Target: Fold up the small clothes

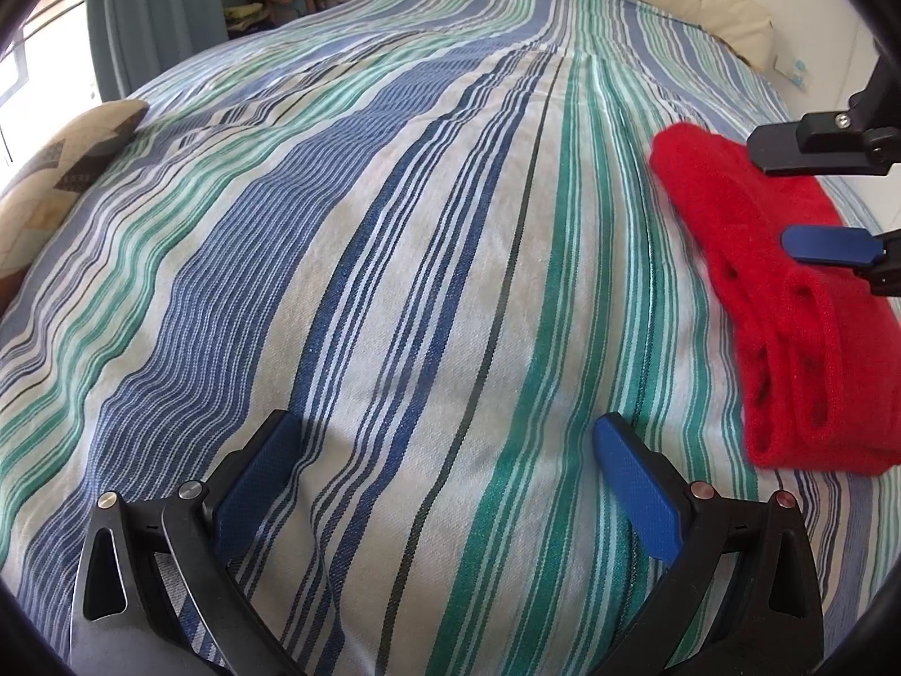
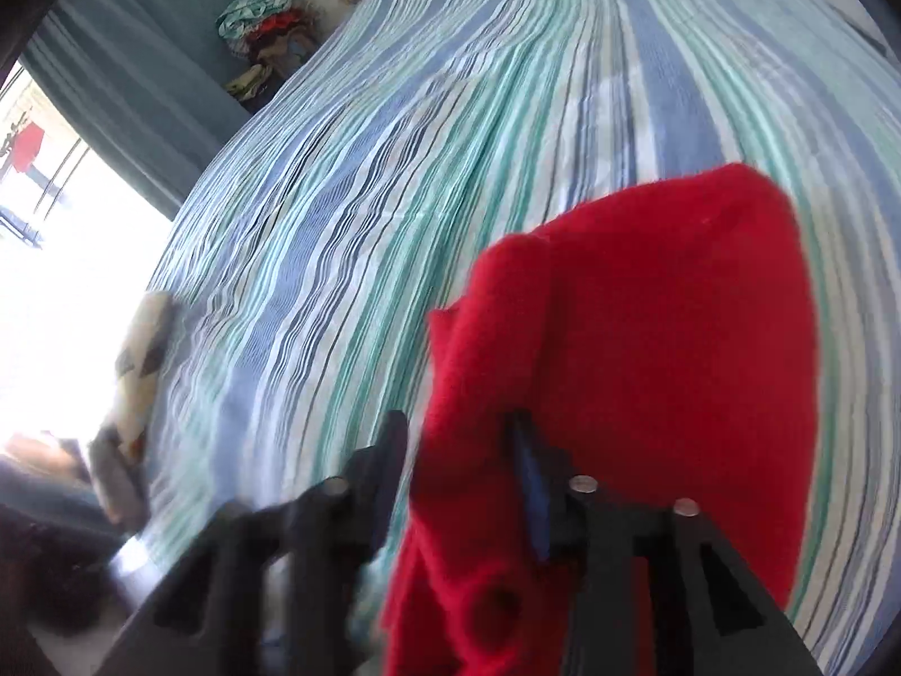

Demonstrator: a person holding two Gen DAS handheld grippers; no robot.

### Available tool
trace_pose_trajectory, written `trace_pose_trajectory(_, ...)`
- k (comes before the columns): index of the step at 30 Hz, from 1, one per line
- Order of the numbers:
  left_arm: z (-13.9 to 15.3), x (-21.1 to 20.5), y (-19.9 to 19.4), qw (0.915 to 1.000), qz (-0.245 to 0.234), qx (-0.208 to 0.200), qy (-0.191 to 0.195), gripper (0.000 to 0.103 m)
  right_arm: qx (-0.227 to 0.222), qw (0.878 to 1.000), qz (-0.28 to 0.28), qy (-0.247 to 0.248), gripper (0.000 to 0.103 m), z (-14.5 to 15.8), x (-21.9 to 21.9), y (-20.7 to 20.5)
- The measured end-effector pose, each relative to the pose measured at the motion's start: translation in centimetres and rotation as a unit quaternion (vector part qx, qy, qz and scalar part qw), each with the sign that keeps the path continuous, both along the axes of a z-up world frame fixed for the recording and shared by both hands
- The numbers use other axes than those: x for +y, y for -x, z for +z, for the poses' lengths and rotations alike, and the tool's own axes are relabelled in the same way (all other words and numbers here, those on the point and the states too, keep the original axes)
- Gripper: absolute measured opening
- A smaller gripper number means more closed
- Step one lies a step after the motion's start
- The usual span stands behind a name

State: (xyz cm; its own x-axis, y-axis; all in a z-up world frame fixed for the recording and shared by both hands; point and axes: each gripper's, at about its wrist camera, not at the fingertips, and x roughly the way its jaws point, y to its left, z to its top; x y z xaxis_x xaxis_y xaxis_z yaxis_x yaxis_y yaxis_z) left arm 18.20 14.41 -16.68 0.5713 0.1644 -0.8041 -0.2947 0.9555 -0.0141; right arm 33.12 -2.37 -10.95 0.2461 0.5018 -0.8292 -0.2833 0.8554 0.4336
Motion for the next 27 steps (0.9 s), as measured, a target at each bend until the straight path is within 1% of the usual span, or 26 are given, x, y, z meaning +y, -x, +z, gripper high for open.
trace_pose_trajectory(1, 0.0, 0.0, 0.0, 1.0000, 0.000, -0.001, 0.000, 0.103, 0.017, 0.999, 0.022, -0.031, 0.067, -0.5, 0.3, 0.7)
trace_pose_trajectory(3, 0.0, 0.0, 0.1, 1.0000, 0.000, -0.003, 0.000, 0.103, 0.022, 0.992, 0.057, -0.110, 0.067, 0.3, -0.1, 2.1)
trace_pose_trajectory(4, 0.0, -0.1, 0.1, 1.0000, 0.001, -0.003, -0.001, 0.103, 0.015, 0.987, 0.071, -0.141, 0.068, 1.3, -0.7, 2.6)
trace_pose_trajectory(6, 0.0, -0.1, 0.2, 1.0000, 0.001, -0.004, -0.002, 0.103, -0.025, 0.983, 0.076, -0.165, 0.068, 3.6, -2.9, 3.4)
trace_pose_trajectory(7, 0.0, -0.1, 0.1, 1.0000, 0.001, -0.003, -0.003, 0.103, -0.049, 0.983, 0.068, -0.160, 0.068, 4.5, -4.3, 3.6)
trace_pose_trajectory(8, 0.0, -0.1, 0.1, 1.0000, 0.001, -0.003, -0.005, 0.103, -0.073, 0.987, 0.053, -0.134, 0.068, 5.0, -5.6, 3.8)
trace_pose_trajectory(9, 0.0, -0.2, 0.1, 1.0000, 0.002, -0.002, -0.006, 0.103, -0.090, 0.991, 0.040, -0.090, 0.065, 5.2, -6.3, 3.7)
trace_pose_trajectory(10, 0.0, -0.2, 0.1, 1.0000, 0.002, -0.001, -0.007, 0.103, -0.096, 0.993, 0.037, -0.056, 0.045, 4.9, -6.7, 3.7)
trace_pose_trajectory(11, 0.0, -0.2, 0.1, 1.0000, 0.002, -0.001, -0.007, 0.103, -0.094, 0.994, 0.046, -0.038, 0.029, 4.2, -6.7, 3.8)
trace_pose_trajectory(12, 0.1, -0.2, 0.1, 1.0000, 0.002, -0.001, -0.006, 0.103, -0.089, 0.994, 0.056, -0.019, 0.011, 3.3, -6.1, 4.0)
trace_pose_trajectory(13, 0.1, -0.1, 0.1, 1.0000, 0.002, 0.000, -0.003, 0.103, -0.088, 0.994, 0.065, -0.003, 0.011, 2.2, -5.2, 4.3)
trace_pose_trajectory(15, 0.4, 0.3, 0.1, 0.9999, -0.002, 0.004, 0.015, 0.103, -0.084, 0.993, 0.080, 0.004, 0.011, -0.2, -3.5, 4.9)
trace_pose_trajectory(17, 1.4, 1.3, 0.3, 0.9985, -0.007, 0.013, 0.053, 0.102, -0.050, 0.992, 0.111, 0.015, 0.012, -3.7, -1.5, 6.0)
trace_pose_trajectory(18, 2.1, 1.8, 0.7, 0.9975, -0.003, 0.013, 0.070, 0.101, -0.052, 0.990, 0.129, 0.032, 0.012, -4.8, -0.7, 6.9)
trace_pose_trajectory(19, 3.1, 2.1, 1.3, 0.9965, 0.002, 0.004, 0.083, 0.101, -0.085, 0.985, 0.138, 0.050, 0.012, -4.4, -0.2, 7.8)
trace_pose_trajectory(20, 4.2, 2.2, 2.0, 0.9955, 0.006, -0.012, 0.094, 0.101, -0.112, 0.982, 0.142, 0.051, 0.012, -3.4, -0.1, 8.5)
trace_pose_trajectory(21, 5.3, 2.0, 2.6, 0.9940, 0.000, -0.034, 0.104, 0.101, -0.123, 0.981, 0.144, 0.037, 0.013, -2.2, -0.7, 9.0)
trace_pose_trajectory(22, 6.5, 1.5, 3.0, 0.9924, -0.016, -0.056, 0.108, 0.101, -0.136, 0.980, 0.142, 0.018, 0.016, -0.9, -1.9, 9.5)
trace_pose_trajectory(23, 7.5, 0.6, 3.2, 0.9911, -0.033, -0.074, 0.106, 0.101, -0.158, 0.978, 0.134, 0.006, 0.016, 0.6, -3.5, 10.2)
trace_pose_trajectory(24, 8.2, -0.5, 3.0, 0.9900, -0.051, -0.085, 0.100, 0.101, -0.183, 0.975, 0.123, 0.004, 0.016, 2.0, -5.3, 10.8)
trace_pose_trajectory(25, 8.7, -1.8, 2.5, 0.9887, -0.069, -0.091, 0.097, 0.101, -0.198, 0.974, 0.111, 0.016, 0.016, 2.7, -6.9, 11.3)
trace_pose_trajectory(27, 8.7, -4.5, 1.0, 0.9856, -0.106, -0.088, 0.097, 0.101, -0.204, 0.973, 0.098, 0.048, 0.016, 2.9, -9.3, 11.7)
